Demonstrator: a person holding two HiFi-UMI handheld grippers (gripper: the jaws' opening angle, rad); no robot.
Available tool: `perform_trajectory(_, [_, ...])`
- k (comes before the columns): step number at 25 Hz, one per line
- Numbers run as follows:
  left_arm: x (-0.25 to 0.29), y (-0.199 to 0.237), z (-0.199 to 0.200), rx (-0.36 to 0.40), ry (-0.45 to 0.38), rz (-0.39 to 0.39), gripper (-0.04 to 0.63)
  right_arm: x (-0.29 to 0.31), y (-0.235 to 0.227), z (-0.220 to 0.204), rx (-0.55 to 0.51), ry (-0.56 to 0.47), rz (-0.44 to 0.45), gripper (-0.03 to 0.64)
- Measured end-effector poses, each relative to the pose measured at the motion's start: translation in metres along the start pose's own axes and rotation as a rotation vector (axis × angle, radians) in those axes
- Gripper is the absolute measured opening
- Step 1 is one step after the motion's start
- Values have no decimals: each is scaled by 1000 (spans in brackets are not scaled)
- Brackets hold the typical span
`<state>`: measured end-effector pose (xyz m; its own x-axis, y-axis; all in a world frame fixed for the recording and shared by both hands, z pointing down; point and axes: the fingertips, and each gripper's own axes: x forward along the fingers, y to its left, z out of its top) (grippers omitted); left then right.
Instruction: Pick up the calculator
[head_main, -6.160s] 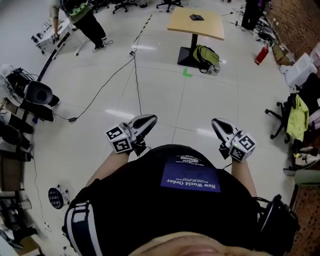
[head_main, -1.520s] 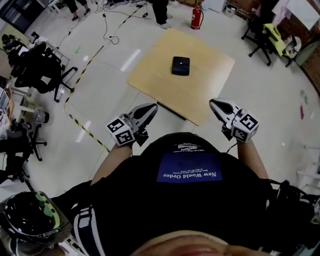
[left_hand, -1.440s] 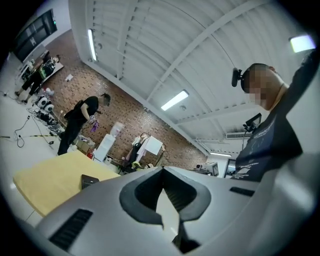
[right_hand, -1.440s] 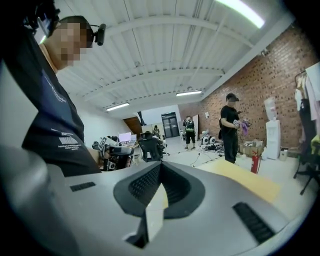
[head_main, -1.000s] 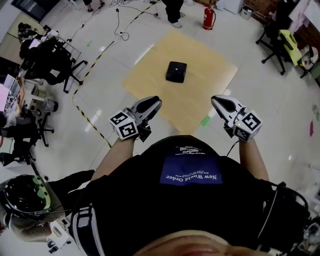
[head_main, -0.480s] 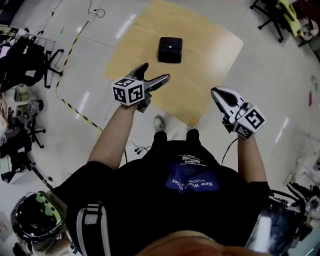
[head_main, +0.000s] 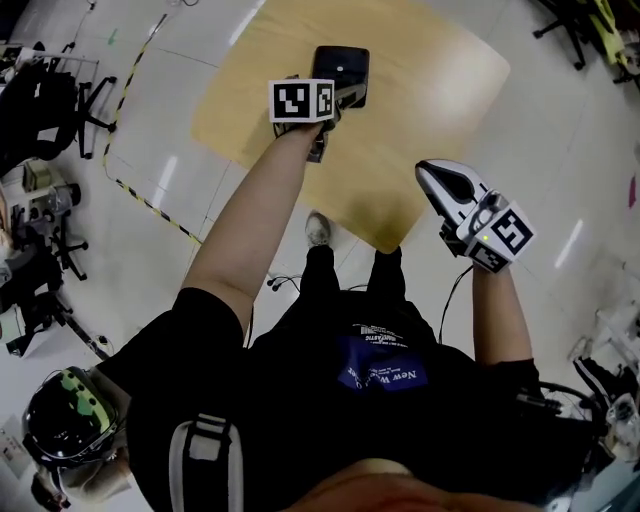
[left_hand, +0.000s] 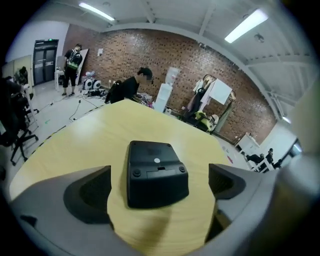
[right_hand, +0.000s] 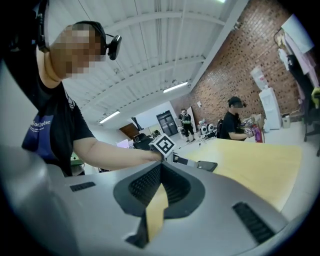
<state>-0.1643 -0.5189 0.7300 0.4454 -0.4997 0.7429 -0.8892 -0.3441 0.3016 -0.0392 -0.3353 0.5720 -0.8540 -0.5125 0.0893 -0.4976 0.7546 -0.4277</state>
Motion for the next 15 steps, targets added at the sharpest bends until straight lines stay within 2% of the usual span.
perform_trajectory(3, [23,7,3,-14,77,56,584,-1,-14,1,18,-11,-10,-15])
perform_trajectory(9, [54,10,0,5,151,180,586,-32,-42,-2,60,-39,-54,-15])
perform_trajectory(12, [58,6,-10,-23,167,195,586,-49,-43,0,59,-50,-61,-15])
perform_trajectory(15, [59,9,-7,-31,147,207,585,-53,-47,3,68,-55,-67,-15])
